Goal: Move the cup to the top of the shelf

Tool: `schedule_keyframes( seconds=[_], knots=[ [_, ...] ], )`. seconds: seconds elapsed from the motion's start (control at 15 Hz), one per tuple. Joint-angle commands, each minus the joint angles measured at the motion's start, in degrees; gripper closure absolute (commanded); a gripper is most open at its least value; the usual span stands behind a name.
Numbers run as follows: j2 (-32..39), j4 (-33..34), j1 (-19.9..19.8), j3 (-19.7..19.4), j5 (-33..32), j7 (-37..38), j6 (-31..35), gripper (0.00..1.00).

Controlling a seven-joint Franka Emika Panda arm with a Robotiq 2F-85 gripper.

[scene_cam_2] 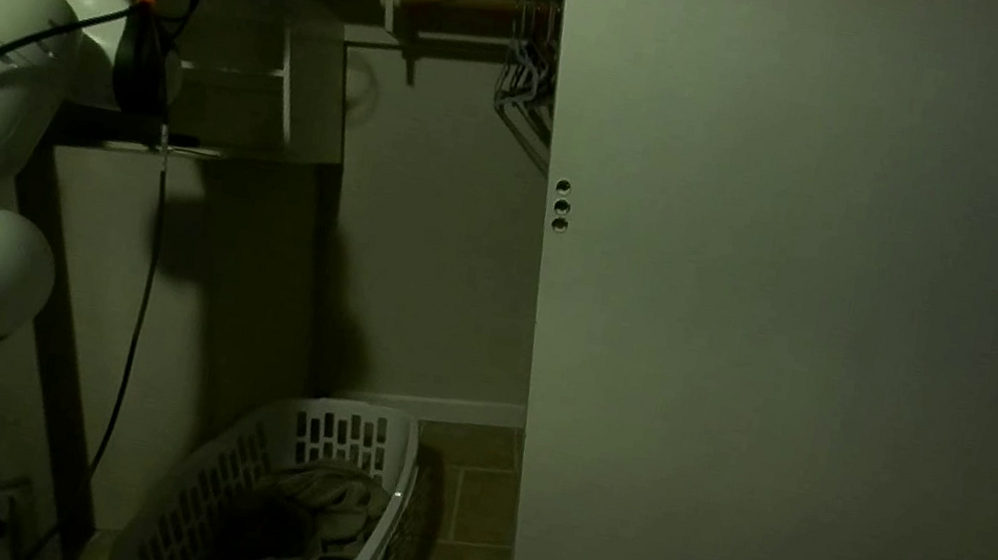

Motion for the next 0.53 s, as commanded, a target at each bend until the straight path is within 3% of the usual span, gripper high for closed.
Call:
schedule_keyframes(
  seconds=[0.0, 0.07, 0.13, 0.47],
  knots=[
    [0.7, 0.75, 0.09, 0.13, -0.42, 0.02, 0.61, 0.41],
    [0.73, 0.81, 0.08, 0.22, -0.37, -0.09, 0.66, 0.31],
    [0.73, 0.83, 0.1, 0.12, -0.46, -0.03, 0.72, 0.31],
    [0.44, 0.7, 0.04, -0.06, -0.6, 0.11, 0.96, 0.0]
  ],
)
